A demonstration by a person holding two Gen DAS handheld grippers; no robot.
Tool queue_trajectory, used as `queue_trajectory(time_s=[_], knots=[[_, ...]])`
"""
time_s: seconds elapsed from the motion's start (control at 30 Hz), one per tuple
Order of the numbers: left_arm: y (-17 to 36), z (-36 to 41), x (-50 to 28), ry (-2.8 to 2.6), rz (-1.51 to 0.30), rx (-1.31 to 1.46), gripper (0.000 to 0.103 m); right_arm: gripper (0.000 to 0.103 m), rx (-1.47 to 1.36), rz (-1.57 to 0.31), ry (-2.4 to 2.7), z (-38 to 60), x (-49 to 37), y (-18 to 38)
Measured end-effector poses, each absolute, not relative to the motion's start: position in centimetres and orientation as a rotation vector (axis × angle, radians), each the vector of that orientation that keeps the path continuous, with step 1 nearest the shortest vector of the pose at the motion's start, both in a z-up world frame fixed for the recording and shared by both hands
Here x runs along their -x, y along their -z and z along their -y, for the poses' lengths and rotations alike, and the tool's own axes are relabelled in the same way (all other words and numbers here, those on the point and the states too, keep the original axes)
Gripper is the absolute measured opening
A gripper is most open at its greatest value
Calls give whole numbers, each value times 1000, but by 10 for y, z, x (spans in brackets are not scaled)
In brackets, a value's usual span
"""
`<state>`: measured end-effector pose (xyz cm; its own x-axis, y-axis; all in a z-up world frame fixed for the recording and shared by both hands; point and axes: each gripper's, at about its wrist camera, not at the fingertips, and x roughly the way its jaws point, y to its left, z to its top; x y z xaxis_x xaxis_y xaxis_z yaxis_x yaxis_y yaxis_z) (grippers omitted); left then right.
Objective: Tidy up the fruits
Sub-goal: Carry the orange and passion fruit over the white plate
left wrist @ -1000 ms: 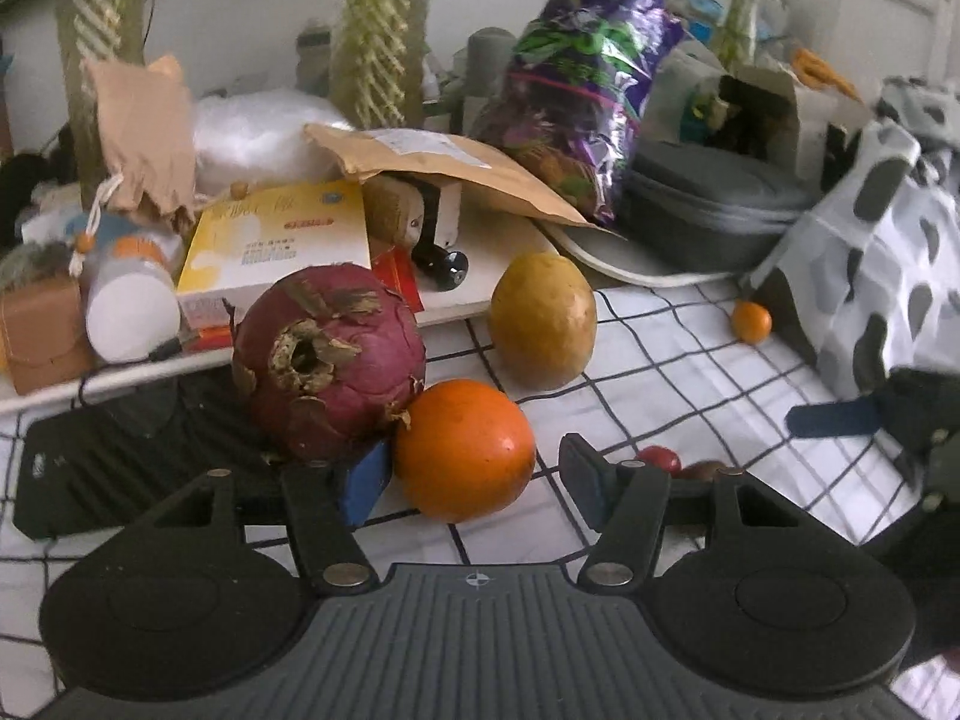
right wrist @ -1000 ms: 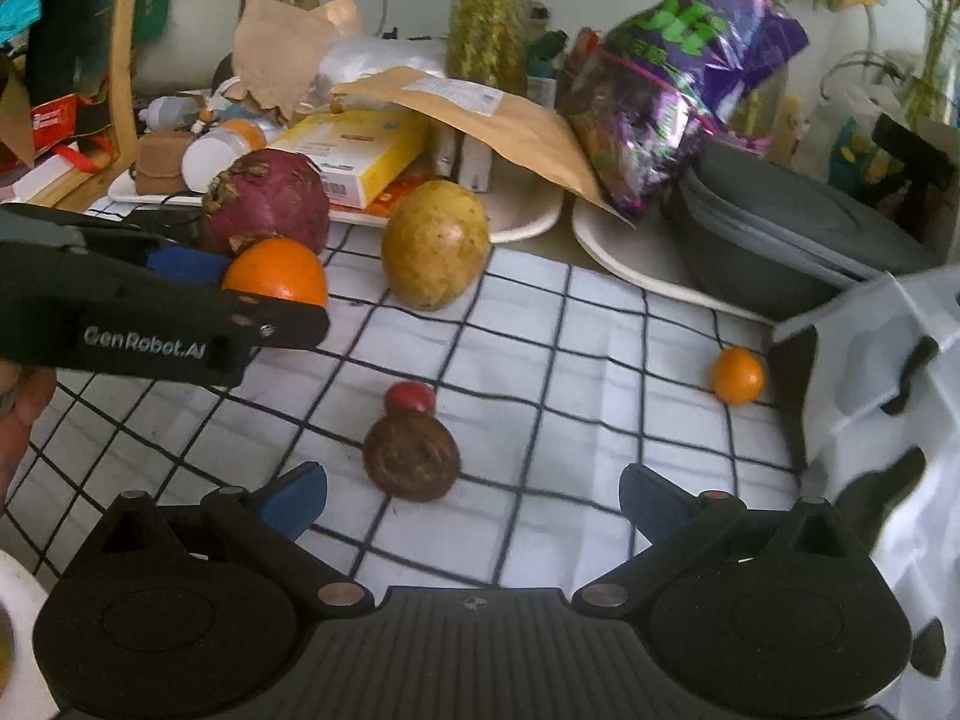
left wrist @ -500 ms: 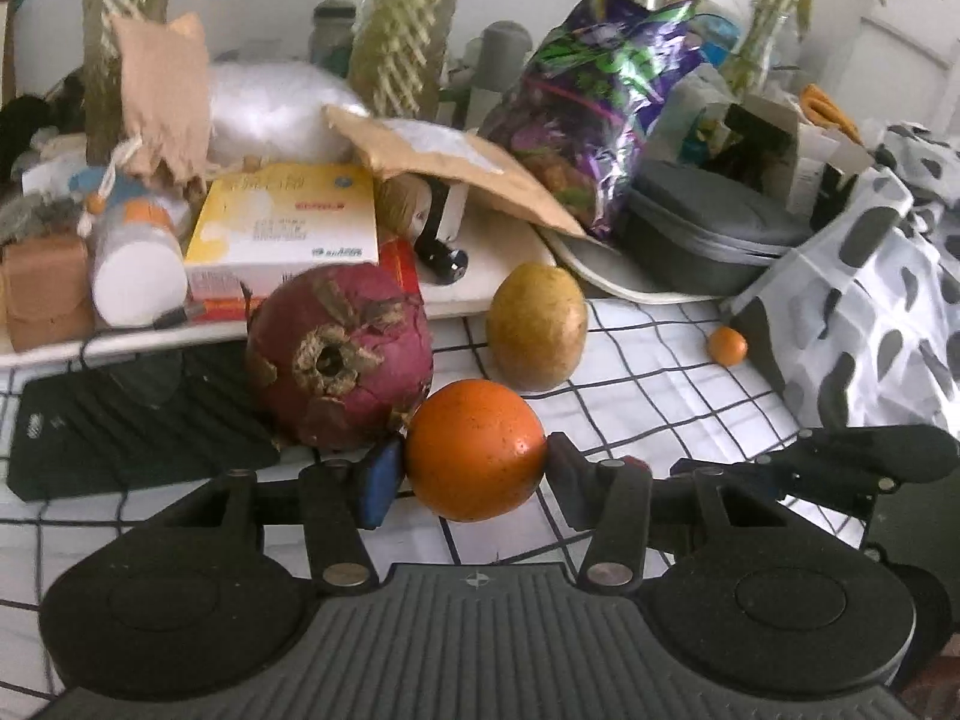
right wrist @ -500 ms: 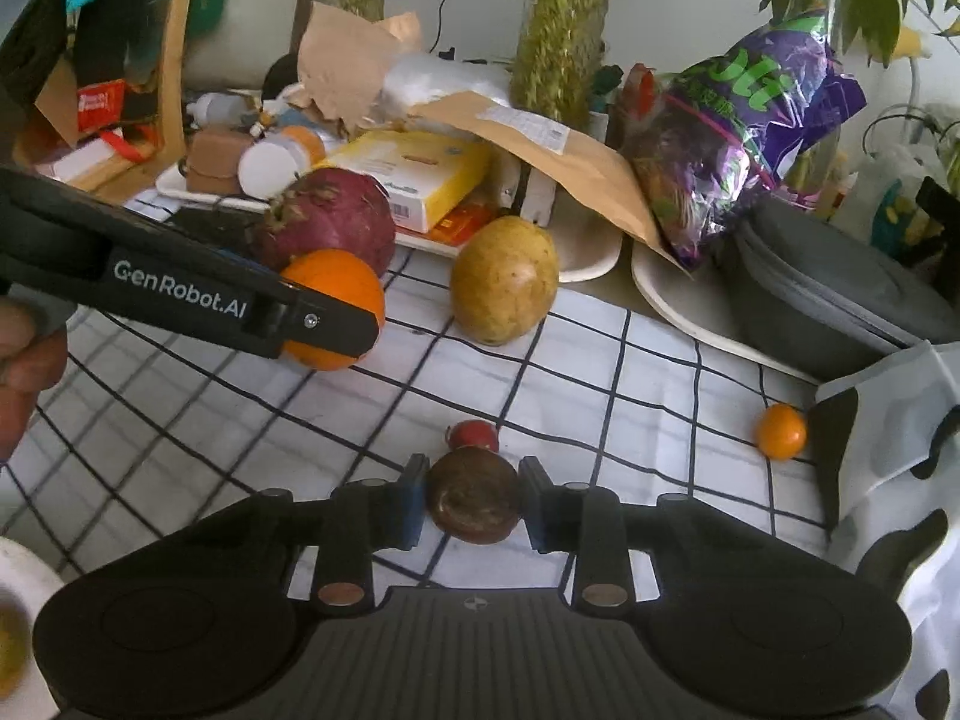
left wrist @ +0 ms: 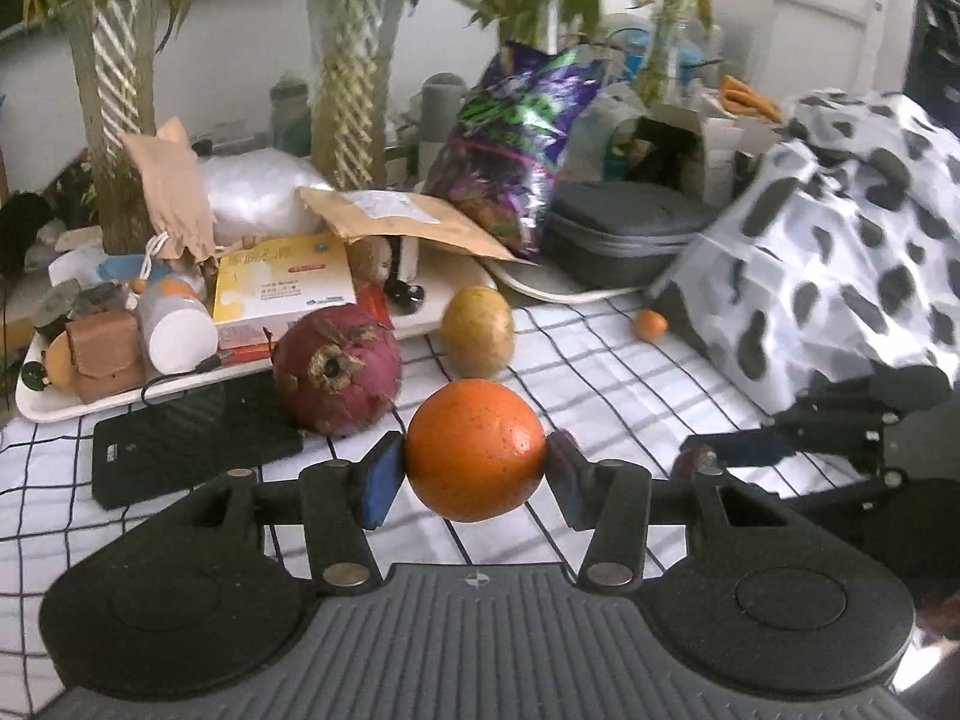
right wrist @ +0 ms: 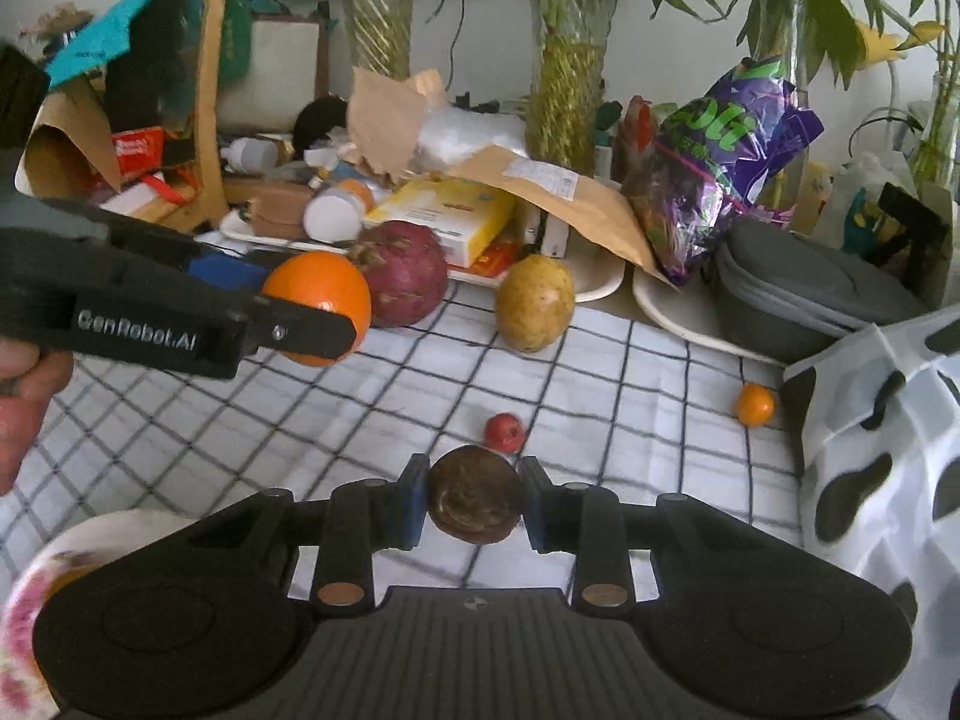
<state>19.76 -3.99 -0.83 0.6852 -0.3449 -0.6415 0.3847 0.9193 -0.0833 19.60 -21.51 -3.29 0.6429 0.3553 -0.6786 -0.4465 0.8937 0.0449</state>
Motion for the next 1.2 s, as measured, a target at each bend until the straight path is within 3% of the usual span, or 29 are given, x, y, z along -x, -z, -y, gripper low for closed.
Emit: queue_trajectory(time_s=[0.37, 0.9, 0.93, 0.97, 1.03, 1.2], knots=[[13, 46, -129, 501, -781, -134, 49, 33, 112, -748, -498, 216, -129, 19], [48, 66, -115, 548, -878, -227, 50, 33, 116, -790, -503, 216, -101, 23], [46, 65, -115, 539, -873, -218, 52, 33, 119, -792, -504, 215, -99, 23], [44, 63, -115, 533, -867, -202, 61, 33, 119, -794, -506, 215, -98, 23], [38, 59, -111, 515, -845, -170, 69, 33, 117, -801, -512, 214, -93, 23], [22, 47, -98, 506, -829, -102, 70, 33, 126, -815, -527, 213, -77, 24]])
